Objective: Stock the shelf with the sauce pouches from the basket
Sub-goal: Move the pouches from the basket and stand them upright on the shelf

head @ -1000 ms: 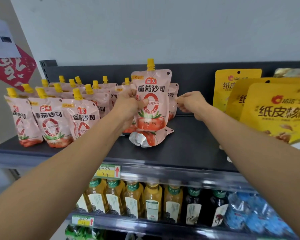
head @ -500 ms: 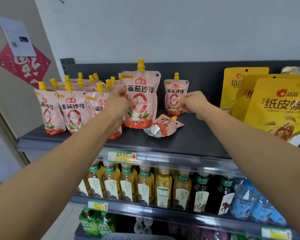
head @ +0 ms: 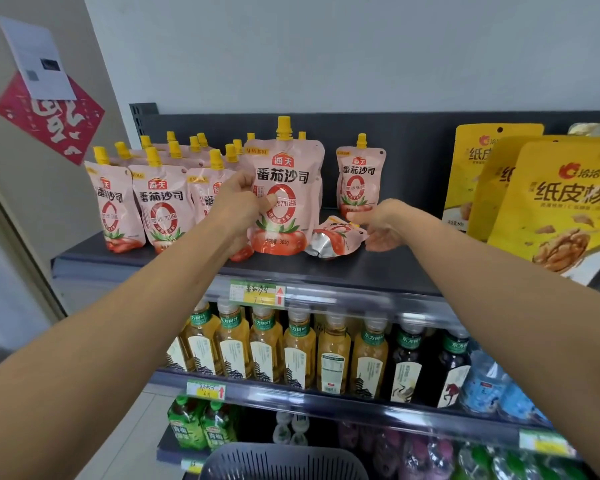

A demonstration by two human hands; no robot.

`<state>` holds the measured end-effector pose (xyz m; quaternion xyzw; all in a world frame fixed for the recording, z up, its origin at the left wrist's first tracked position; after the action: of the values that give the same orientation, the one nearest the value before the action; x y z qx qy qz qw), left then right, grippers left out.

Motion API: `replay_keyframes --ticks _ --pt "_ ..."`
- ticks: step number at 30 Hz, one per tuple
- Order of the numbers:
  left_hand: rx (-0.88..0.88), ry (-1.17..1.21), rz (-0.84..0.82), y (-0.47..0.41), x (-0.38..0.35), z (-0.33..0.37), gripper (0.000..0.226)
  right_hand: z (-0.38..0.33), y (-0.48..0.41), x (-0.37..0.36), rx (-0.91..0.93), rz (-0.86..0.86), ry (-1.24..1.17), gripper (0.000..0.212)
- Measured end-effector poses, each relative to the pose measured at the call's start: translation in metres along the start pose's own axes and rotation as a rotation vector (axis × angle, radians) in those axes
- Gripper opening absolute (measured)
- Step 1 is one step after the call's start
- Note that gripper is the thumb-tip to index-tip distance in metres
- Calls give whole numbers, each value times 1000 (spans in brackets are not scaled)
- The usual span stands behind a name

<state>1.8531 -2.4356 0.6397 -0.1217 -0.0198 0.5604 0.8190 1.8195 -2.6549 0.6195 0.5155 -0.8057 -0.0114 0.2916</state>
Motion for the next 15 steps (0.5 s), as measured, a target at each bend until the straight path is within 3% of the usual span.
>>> replay_keyframes --ticks 5,15 --pt "29 -41 -1 1 1 -3 26 2 1 -20 -131 -49 47 72" --pt "68 -16 15 3 5 -7 34 -2 -12 -31 -211 -45 -214 46"
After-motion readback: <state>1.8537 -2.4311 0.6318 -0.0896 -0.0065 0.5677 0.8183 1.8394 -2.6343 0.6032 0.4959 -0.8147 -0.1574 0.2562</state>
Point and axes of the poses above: each hand's wrist, its own y-axis away from the middle knuckle, its own x-axis out of the back of the hand, z = x × y, the point moved 1 cm from there along -y, towards the middle knuckle, and after that the axes turned 4 degrees about -z, right-handed, at the moved point
